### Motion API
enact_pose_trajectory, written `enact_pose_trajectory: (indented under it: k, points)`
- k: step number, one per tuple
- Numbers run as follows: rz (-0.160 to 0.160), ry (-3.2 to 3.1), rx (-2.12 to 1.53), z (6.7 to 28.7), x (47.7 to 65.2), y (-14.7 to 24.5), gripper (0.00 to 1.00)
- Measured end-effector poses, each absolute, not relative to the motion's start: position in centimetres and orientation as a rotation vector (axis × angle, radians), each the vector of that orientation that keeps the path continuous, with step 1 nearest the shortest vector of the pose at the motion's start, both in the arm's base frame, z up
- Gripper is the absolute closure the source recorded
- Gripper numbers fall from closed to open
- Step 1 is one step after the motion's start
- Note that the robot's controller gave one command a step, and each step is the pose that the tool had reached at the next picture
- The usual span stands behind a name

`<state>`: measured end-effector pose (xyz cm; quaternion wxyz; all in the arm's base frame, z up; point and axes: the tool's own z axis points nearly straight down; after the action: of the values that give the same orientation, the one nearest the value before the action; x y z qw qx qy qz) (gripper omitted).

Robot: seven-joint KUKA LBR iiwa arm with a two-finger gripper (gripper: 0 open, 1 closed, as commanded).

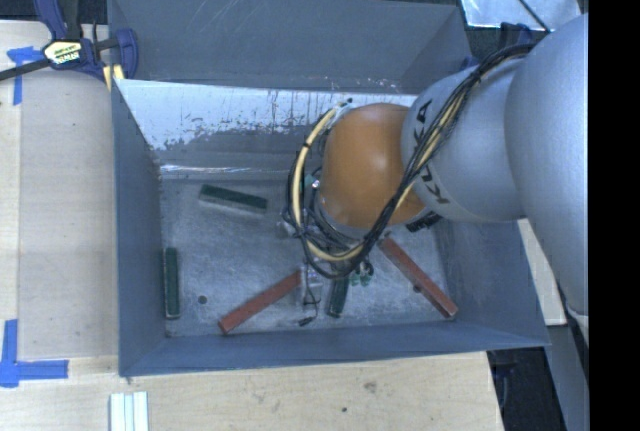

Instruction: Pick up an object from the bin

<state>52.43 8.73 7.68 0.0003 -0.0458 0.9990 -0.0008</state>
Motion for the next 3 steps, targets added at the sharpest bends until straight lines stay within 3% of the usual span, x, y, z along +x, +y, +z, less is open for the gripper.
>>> enact_pose_trajectory:
  k: [1,3]
  points:
    - [0.001,3.138,-0.074,7.15,51.46,5.02,1.0]
    - [0.0,3.137,-0.086,7.16,51.47,5.16,1.0]
